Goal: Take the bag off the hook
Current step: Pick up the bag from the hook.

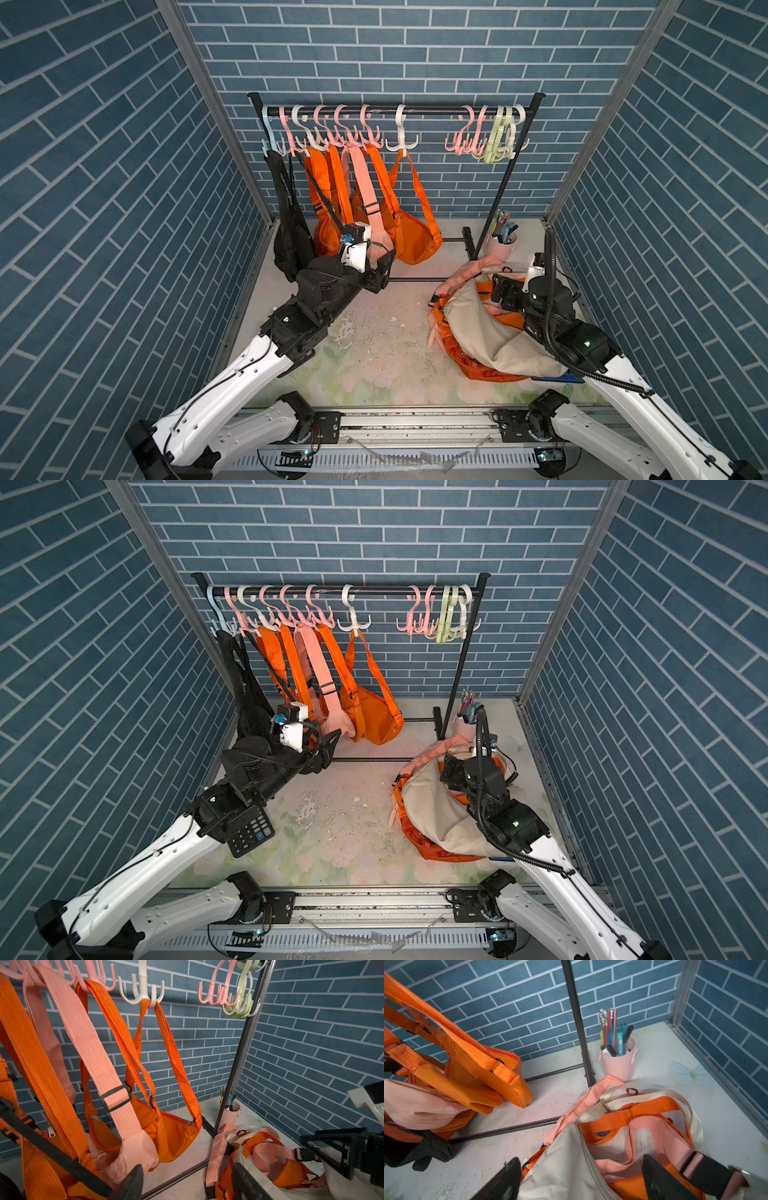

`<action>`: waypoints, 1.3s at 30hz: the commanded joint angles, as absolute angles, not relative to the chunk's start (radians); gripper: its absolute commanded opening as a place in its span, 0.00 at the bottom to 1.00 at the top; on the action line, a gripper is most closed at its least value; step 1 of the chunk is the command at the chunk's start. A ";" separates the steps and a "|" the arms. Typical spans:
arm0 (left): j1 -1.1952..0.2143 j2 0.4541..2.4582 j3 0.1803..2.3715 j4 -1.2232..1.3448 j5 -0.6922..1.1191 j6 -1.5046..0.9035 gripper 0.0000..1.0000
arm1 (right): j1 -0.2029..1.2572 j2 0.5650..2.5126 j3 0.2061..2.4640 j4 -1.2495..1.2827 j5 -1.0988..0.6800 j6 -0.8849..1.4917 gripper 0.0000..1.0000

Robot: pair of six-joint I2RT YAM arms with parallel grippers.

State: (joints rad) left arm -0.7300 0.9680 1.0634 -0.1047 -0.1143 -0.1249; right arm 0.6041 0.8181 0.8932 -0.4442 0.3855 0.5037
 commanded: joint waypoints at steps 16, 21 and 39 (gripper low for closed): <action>-0.733 0.921 1.053 -0.262 -0.087 0.044 0.70 | 0.605 1.318 1.440 -0.476 0.038 0.177 0.87; -0.733 0.919 1.014 -0.248 -0.105 0.048 0.70 | 0.606 1.418 1.533 -0.470 0.003 0.151 0.88; -0.682 0.939 0.980 -0.230 -0.074 -0.001 0.71 | 0.573 1.793 1.919 -0.522 -0.114 0.126 0.87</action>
State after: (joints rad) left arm -0.6952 0.9424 0.9867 -0.2447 -0.0811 0.0093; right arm 0.5835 1.7531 1.8591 -0.4973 -0.0738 0.1627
